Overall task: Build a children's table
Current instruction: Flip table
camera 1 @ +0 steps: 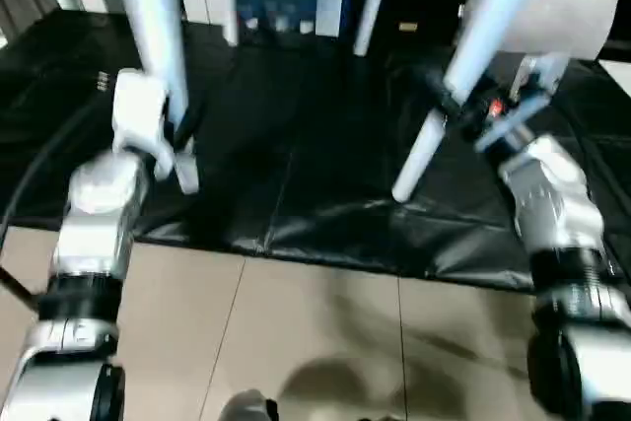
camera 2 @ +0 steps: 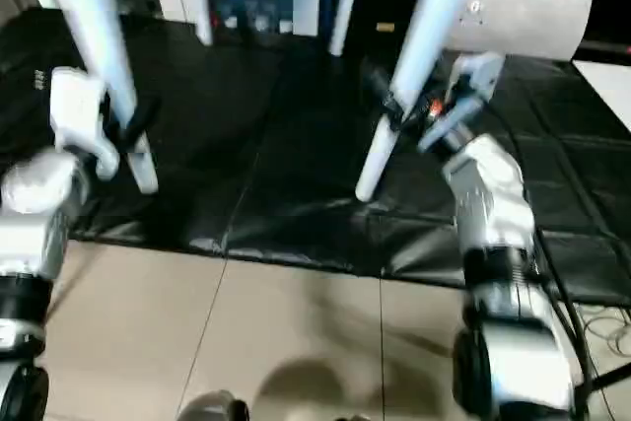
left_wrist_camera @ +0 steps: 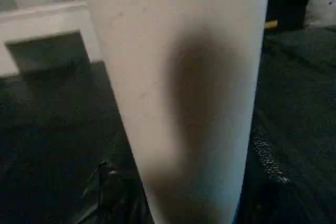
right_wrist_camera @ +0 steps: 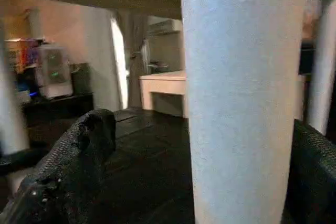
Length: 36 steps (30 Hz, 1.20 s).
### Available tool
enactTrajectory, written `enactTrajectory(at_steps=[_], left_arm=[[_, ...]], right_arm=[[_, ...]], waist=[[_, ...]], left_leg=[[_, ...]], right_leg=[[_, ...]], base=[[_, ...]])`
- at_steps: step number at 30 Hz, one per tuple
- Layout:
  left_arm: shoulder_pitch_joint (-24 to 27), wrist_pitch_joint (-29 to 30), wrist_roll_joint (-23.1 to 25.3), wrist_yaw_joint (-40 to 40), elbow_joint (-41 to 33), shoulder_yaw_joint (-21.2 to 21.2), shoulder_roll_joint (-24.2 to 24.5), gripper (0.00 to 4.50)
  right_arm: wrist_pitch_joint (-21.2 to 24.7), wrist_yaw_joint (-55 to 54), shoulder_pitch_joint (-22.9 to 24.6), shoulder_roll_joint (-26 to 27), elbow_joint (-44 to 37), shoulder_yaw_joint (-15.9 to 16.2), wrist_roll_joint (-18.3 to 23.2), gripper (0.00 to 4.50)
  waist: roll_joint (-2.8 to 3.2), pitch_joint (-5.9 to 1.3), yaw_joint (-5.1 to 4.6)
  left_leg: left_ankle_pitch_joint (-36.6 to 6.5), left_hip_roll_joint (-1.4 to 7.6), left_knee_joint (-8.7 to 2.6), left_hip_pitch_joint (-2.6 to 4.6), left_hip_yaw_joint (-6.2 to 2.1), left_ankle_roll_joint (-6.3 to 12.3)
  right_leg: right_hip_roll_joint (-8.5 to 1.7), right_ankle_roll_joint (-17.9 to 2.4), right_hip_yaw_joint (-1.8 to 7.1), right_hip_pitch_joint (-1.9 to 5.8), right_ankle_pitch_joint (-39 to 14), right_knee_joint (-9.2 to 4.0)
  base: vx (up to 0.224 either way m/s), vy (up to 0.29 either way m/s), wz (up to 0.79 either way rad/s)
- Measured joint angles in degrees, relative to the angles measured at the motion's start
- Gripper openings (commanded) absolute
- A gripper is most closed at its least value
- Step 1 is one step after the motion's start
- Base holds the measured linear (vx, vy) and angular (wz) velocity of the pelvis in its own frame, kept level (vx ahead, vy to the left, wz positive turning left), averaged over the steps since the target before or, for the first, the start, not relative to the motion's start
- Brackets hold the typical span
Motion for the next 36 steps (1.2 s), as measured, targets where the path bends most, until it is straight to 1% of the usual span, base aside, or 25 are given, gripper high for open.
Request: enactTrajectory(at_steps=[4, 10, 11, 12, 13, 14, 16, 18, 19, 20, 22, 24, 25, 26, 28, 30, 31, 32, 34, 36], left_arm=[[-1.4, -2.6, 0.0, 1.0, 3.9, 0.2, 0.4, 1.59], [-5.5, -7.2, 0.0, 2.3, 13.0, 0.7, 0.8, 1.59], [-6.0, -8.1, 0.0, 2.3, 14.5, 0.7, 0.9, 1.94], [-6.6, -8.6, 0.0, 2.3, 15.7, 0.7, 1.1, 1.94], [-6.8, -8.9, 0.2, 2.3, 16.3, 0.6, 1.4, 2.15], [-6.8, -9.3, 1.2, 2.4, 16.6, 0.0, 1.8, 2.15], [-6.2, -9.5, 3.0, 2.4, 16.1, -1.0, 2.4, 2.4], [-4.5, -9.2, 4.5, 2.4, 15.0, -2.1, 3.1, 2.57], [-2.8, -9.2, 4.7, 2.4, 15.0, -2.3, 3.1, 2.68], [-1.6, -9.2, 4.7, 2.4, 15.5, -2.3, 3.1, 2.68], [0.7, -9.9, 4.3, 2.4, 16.7, -2.1, 3.0, 2.95], [1.7, -11.2, 3.8, 2.2, 17.4, -1.5, 3.1, 3.06], [2.2, -12.4, 2.8, 1.8, 17.4, -0.7, 3.1, 3.19], [3.6, -13.1, 0.8, 0.6, 15.5, 0.9, 2.6, 3.19], [8.4, -14.3, -4.1, -2.0, 9.6, 4.3, 1.3, 3.4], [11.4, -14.2, -7.0, -3.1, 6.2, 5.8, 0.5, 3.44], [14.2, -13.6, -8.5, -2.9, 2.4, 6.7, -0.7, 3.44], [15.8, -13.4, -9.3, -2.7, 0.7, 6.8, -1.1, 3.44], [19.1, -12.8, -10.7, -2.1, -3.2, 7.1, -2.4, 3.44], [23.7, -11.6, -13.2, -2.3, -9.9, 6.7, -4.3, 3.44]], right_arm=[[3.4, 0.0, 2.9, -0.1, -6.0, 0.6, 0.3, 4.5], [4.8, -1.3, 4.3, 0.9, -9.1, 1.6, 0.1, 4.5], [4.6, -2.0, 4.3, 1.2, -9.1, 2.0, -0.5, 4.5], [4.3, -2.7, 4.3, 1.5, -9.1, 2.2, -0.9, 4.5], [3.9, -3.2, 4.3, 1.9, -9.1, 2.4, -1.8, 4.5], [3.6, -3.6, 4.3, 2.0, -9.1, 2.6, -2.3, 4.5], [1.8, -4.5, 4.2, 2.4, -7.7, 2.8, -3.2, 4.5], [0.8, -5.1, 4.2, 2.9, -6.0, 2.9, -3.3, 4.5], [0.8, -5.3, 4.5, 2.8, -5.5, 2.9, -3.3, 4.5], [0.8, -5.2, 4.9, 2.6, -5.5, 2.7, -3.3, 4.5], [1.8, -4.7, 7.1, 1.9, -7.7, 2.3, -2.9, 4.5], [2.9, -4.6, 8.7, 1.5, -9.7, 2.3, -2.4, 4.5], [3.4, -4.3, 9.9, 1.5, -11.1, 2.3, -2.1, 4.5], [4.1, -4.6, 11.6, 1.5, -13.3, 2.3, -1.7, 4.5], [5.2, -4.7, 16.8, 1.6, -17.4, 2.2, -0.3, 4.5], [6.1, -4.8, 19.9, 1.6, -19.1, 2.2, 0.2, 4.5], [6.8, -4.8, 22.4, 1.5, -21.4, 2.2, 0.8, 4.5], [7.1, -4.8, 23.7, 1.6, -22.5, 2.3, 1.3, 4.5], [7.7, -4.9, 26.0, 1.4, -24.5, 2.2, 1.8, 4.5], [8.7, -4.8, 28.1, 0.8, -27.0, 2.2, 2.1, 4.5]], waist=[[-0.07, -0.05, -0.11], [-0.26, -0.12, -0.66], [-0.28, -0.14, -0.71], [-0.36, -0.2, -0.77], [-0.43, -0.25, -0.84], [-0.44, -0.25, -0.9], [-0.44, -0.26, -0.99], [-0.21, -0.27, -1.0], [-0.15, -0.27, -1.04], [-0.18, -0.25, -1.02], [-0.3, -0.19, -0.97], [-0.3, -0.19, -1.03], [-0.29, -0.19, -1.07], [-0.28, -0.2, -1.1], [-0.18, -0.23, -1.04], [-0.06, -0.2, -1.02], [0.05, -0.23, -1.01], [0.09, -0.23, -1.02], [0.48, -0.17, -1.02], [1.15, -0.08, -0.99]], left_leg=[[0.0, -0.01, -0.01, 0.07, 0.01, 0.0], [0.0, -0.01, -0.12, 0.18, 0.01, -0.05], [0.0, -0.01, -0.12, 0.19, 0.01, -0.06], [0.0, -0.01, -0.12, 0.22, 0.01, -0.06], [0.0, -0.01, -0.13, 0.25, 0.01, -0.06], [0.0, -0.01, -0.12, 0.29, 0.01, -0.06], [0.0, -0.01, -0.12, 0.37, 0.01, -0.06], [0.0, -0.04, -0.13, 0.41, 0.04, -0.06], [0.0, -0.07, -0.22, 0.4, 0.1, -0.06], [0.0, -0.06, -0.23, 0.39, 0.11, -0.06], [0.0, -0.02, -0.27, 0.36, 0.11, -0.06], [0.0, -0.02, -0.32, 0.33, 0.11, -0.06], [0.0, -0.02, -0.36, 0.33, 0.11, -0.06], [0.0, -0.02, -0.46, 0.31, 0.11, -0.06], [0.0, -0.03, -0.81, 0.47, 0.21, -0.07], [0.0, -0.04, -0.94, 0.47, 0.27, -0.07], [0.0, -0.03, -1.03, 0.46, 0.31, -0.07], [0.0, -0.03, -1.06, 0.5, 0.35, -0.06], [0.0, -0.03, -1.11, 0.52, 0.35, -0.07], [0.0, -0.04, -1.1, 0.67, 0.36, -0.05]], right_leg=[[-0.01, 0.1, 0.01, 0.04, 0.0, -0.01], [-0.01, 0.1, 0.0, 0.03, 0.0, 0.0], [0.0, 0.1, 0.0, 0.04, 0.0, 0.0], [-0.01, 0.1, 0.0, 0.05, 0.0, 0.0], [-0.01, 0.1, 0.0, 0.07, 0.0, 0.0], [0.0, 0.1, 0.0, 0.1, 0.0, 0.0], [-0.01, 0.1, 0.02, 0.18, 0.0, -0.02], [-0.02, 0.1, 0.05, 0.2, -0.1, -0.06], [-0.05, 0.1, 0.1, 0.17, 0.0, -0.09], [-0.04, 0.1, 0.09, 0.15, 0.0, -0.09], [-0.01, 0.1, 0.09, 0.11, 0.0, -0.09], [0.0, 0.1, 0.09, 0.04, 0.0, -0.09], [0.0, 0.1, 0.09, 0.02, 0.0, -0.1], [0.0, 0.1, 0.09, 0.0, 0.0, -0.18], [0.01, 0.1, 0.09, 0.17, 0.0, -0.53], [0.02, 0.1, 0.08, 0.15, 0.0, -0.67], [0.03, 0.1, 0.09, 0.15, 0.0, -0.81], [0.03, 0.1, 0.1, 0.18, 0.0, -0.81], [0.04, 0.1, 0.1, 0.17, 0.0, -0.9], [0.04, 0.1, 0.09, 0.38, -0.1, -1.07]], base=[[0.0, 0.0, 0.0], [0.0, 0.0, 0.0], [0.0, 0.0, 0.0], [0.0, 0.0, 0.0], [0.0, 0.0, 0.0], [0.0, 0.0, 0.0], [0.0, 0.0, 0.0], [0.0, 0.0, 0.0], [0.0, 0.0, 0.0], [0.0, 0.0, 0.0], [0.0, 0.0, 0.0], [0.0, 0.0, 0.0], [0.0, 0.0, 0.0], [0.0, 0.0, 0.0], [0.0, 0.0, 0.0], [0.0, 0.0, 0.0], [0.0, 0.0, 0.0], [0.0, 0.0, 0.0], [0.0, 0.0, 0.0], [0.0, 0.0, 0.0]])
